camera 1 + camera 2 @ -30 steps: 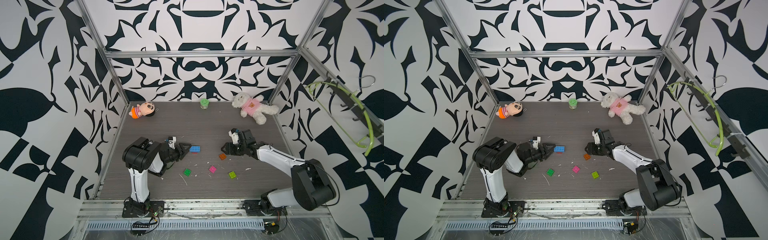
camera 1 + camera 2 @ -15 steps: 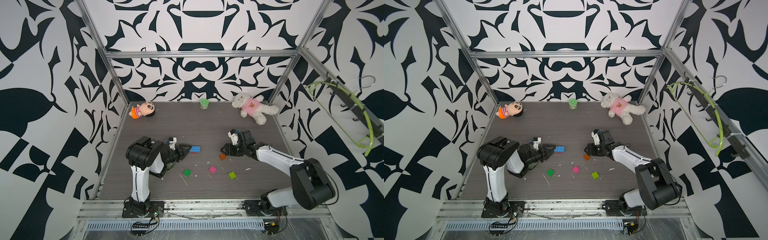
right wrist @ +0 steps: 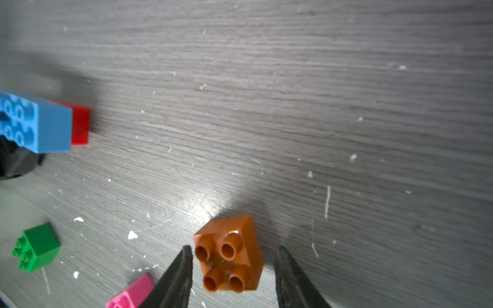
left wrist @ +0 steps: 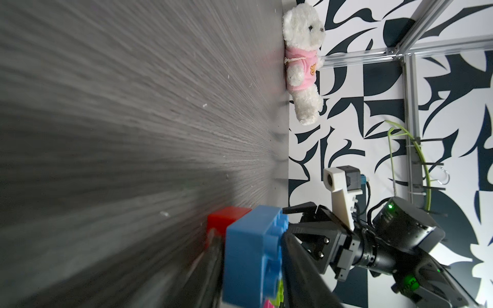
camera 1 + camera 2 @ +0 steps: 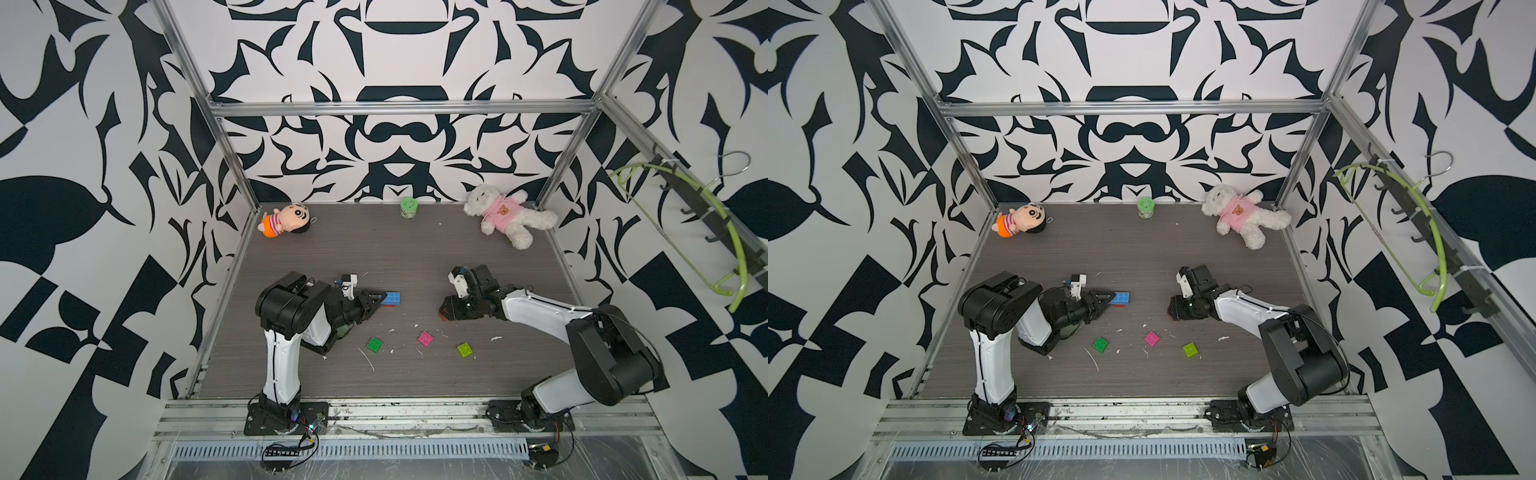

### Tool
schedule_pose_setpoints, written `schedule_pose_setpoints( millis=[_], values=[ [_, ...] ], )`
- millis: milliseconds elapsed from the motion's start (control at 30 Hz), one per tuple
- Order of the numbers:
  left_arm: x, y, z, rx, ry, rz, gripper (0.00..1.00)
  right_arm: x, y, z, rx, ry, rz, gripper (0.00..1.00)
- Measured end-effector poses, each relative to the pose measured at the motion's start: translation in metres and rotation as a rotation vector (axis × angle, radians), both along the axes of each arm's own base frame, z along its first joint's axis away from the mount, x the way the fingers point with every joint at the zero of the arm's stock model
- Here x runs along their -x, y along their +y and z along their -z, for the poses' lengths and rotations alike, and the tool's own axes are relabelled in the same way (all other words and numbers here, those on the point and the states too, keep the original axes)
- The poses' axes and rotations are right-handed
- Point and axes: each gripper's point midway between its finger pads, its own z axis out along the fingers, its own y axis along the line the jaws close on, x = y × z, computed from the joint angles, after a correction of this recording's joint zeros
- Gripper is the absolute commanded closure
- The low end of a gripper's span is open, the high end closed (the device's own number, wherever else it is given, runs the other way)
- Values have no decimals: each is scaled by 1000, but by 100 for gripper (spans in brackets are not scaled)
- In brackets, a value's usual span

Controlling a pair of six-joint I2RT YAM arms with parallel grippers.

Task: Assemble the letter v with lego
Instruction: Pick up the lego brick from the center of the board.

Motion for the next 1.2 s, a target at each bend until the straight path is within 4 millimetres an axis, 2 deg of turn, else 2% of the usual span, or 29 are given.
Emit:
schedule_pose_setpoints(
  millis=[167,400,633,733,833,933,1033,1100,1200],
  values=[
    [-1,0,-1,2,-5,-1,68,-2,9,0,58,-21,-59,48],
    [-1,0,-1,5,-1,-2,70,-4,19,0,162,-25,-112,51],
    [-4,6,-1,6,1,-15,74,-2,29,2,300,-5,-161,64],
    [-6,8,-1,7,2,-19,74,-2,28,2,341,-2,-168,73],
    [-7,10,-1,9,4,-21,76,-3,27,2,366,5,-181,79],
    [-9,15,-1,11,8,-29,76,-6,33,1,384,-8,-233,89],
    [-10,18,-1,12,10,-31,76,-9,45,-2,375,-33,-335,100],
    [-9,18,0,13,11,-27,77,-11,57,-9,342,-63,-422,100],
    [-8,18,0,16,12,-20,77,-16,88,-35,232,-163,-604,100]
  ],
)
